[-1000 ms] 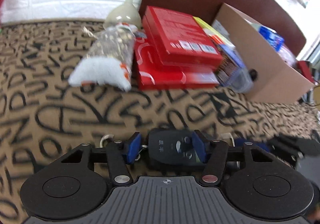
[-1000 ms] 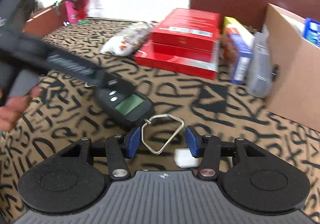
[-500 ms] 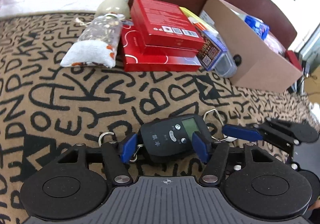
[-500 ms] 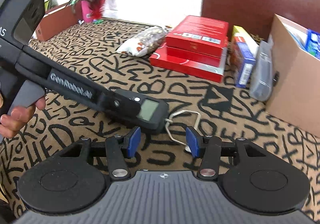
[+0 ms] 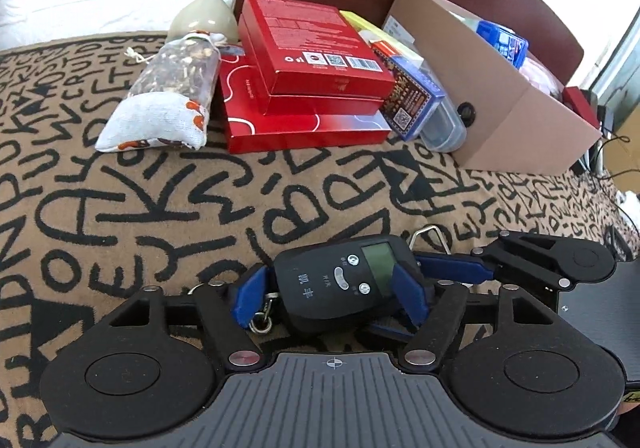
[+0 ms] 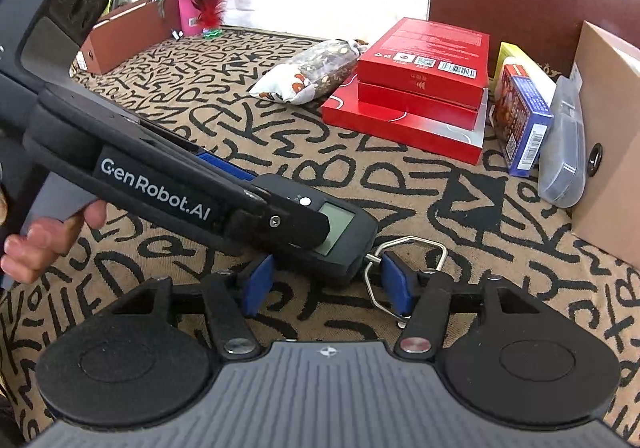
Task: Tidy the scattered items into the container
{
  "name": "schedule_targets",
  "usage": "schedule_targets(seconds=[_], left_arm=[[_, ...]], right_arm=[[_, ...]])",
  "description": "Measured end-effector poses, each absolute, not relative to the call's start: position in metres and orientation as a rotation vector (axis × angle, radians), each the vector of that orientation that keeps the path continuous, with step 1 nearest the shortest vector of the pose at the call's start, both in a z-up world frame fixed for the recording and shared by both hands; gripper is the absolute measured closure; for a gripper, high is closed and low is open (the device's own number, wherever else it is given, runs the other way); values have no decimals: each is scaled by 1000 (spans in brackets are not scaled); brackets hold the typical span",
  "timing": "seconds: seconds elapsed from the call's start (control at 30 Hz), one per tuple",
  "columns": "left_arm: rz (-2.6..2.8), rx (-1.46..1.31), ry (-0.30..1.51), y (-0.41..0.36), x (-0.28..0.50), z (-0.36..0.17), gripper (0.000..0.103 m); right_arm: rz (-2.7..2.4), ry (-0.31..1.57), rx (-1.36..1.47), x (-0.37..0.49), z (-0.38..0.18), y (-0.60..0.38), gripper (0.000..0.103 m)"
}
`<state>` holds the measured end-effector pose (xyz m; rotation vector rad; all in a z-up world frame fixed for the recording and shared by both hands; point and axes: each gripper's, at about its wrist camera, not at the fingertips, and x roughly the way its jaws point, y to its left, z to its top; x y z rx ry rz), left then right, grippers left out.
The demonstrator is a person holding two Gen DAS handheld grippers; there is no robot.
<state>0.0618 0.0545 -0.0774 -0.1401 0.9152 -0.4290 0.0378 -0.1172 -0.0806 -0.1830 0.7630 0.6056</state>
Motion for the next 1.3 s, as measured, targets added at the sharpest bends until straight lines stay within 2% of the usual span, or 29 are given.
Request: schedule_targets(seconds=[0.07, 0.37, 0.83, 1.3], left_arm=[[-420, -114, 910, 50, 61, -76, 30], [-380, -71, 888, 39, 42, -64, 38], [-432, -16, 763, -13, 17, -8, 39], [-562, -25, 612, -106, 65, 68, 40]], right_arm=[[603, 762, -184, 38, -81, -116, 38], [593, 765, -141, 21, -75, -126, 41], [516, 632, -96, -14, -31, -173, 41], [349, 450, -99, 7, 38, -260, 43]])
